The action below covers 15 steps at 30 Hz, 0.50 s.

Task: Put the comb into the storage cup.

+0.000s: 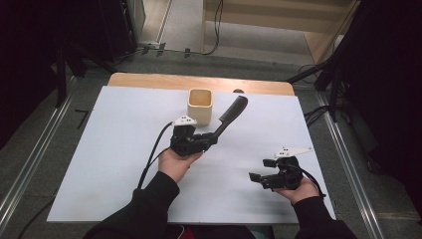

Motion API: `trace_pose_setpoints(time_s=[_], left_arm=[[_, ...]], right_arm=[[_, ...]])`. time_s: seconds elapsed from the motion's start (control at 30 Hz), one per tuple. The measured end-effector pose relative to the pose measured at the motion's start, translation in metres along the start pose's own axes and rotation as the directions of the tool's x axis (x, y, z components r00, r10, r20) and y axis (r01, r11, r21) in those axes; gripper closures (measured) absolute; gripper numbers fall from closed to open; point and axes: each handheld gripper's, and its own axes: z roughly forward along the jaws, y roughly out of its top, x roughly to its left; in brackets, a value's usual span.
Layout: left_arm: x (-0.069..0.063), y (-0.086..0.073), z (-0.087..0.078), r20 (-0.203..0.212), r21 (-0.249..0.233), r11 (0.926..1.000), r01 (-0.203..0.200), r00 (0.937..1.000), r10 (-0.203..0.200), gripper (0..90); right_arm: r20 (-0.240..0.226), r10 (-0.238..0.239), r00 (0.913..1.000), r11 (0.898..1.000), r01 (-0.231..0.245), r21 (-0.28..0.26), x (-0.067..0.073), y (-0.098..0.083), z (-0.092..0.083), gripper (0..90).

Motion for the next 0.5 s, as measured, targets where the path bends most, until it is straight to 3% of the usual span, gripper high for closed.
trace_pose_setpoints(time_s=[0.27,0.5], left_arm=[[-0.008,-0.005,0.016,-0.031,-0.043,0.9990,-0.009,0.9995,0.007,73.0],[-0.014,-0.010,0.032,-0.037,-0.084,0.9964,-0.007,0.9993,0.004,73.0]], right_arm=[[0.024,0.014,0.9996,0.998,-0.013,-0.055,0.004,0.007,-0.006,14.6],[0.039,0.084,0.9957,0.991,-0.080,-0.108,0.009,0.018,-0.013,14.6]])
